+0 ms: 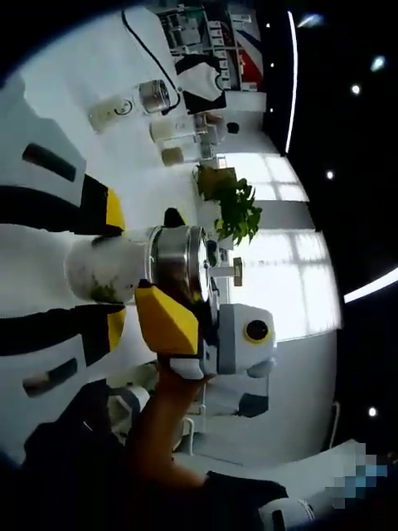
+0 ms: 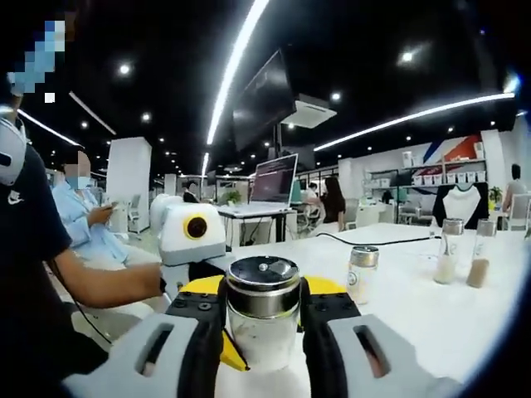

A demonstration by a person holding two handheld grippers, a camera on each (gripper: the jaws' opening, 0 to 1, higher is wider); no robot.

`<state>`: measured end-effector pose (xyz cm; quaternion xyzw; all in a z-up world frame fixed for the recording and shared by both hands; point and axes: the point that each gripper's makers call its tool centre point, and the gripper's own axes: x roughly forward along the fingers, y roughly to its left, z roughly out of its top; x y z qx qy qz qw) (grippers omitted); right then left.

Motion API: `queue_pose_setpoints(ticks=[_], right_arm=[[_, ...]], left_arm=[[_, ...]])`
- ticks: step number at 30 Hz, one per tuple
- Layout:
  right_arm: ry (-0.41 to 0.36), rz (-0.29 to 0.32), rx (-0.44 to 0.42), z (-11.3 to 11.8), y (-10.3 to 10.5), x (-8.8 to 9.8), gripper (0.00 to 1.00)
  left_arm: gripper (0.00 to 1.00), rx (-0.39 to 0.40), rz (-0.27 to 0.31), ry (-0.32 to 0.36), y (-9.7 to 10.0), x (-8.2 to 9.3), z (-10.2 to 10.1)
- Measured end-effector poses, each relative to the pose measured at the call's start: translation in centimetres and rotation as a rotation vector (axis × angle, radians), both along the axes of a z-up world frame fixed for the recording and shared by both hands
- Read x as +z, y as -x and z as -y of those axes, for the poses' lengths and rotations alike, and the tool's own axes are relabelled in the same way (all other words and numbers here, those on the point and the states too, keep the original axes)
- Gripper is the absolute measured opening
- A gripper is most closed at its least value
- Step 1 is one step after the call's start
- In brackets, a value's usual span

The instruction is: Rotate the seasoning bottle until the label or dispensing opening points toward the visible target arrow and the bottle remains upright within the marked orientation range

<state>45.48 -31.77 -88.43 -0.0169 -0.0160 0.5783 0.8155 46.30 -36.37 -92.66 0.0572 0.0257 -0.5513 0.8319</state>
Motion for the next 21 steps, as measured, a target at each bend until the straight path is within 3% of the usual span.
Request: queue_pose_setpoints(ticks=[1,7,11,21], right_arm=[[-0.001,0.024,-0.024,0.1,-0.2,0.3,0.32],[-0.071,0.002,-0.114,0.5,-1.3,0.9,0.32],[-0.022,-0.001,-0.199,0.6,-2.2,0.0,0.32],[-0.035,0.029,-0.371,0.6,-3.7,0.9,0.32]], left_arm=[[0.35,0.014,0.016,0.011,-0.2,0.2,0.1],[0.36,0.073,0.009,0.056,-0.8,0.9,0.4],[0.37,0.164,0.052,0.006,-1.8,0.0,0.5],[0.38,0.339,0.056,0.089,-3.6,0.9,-0.1]])
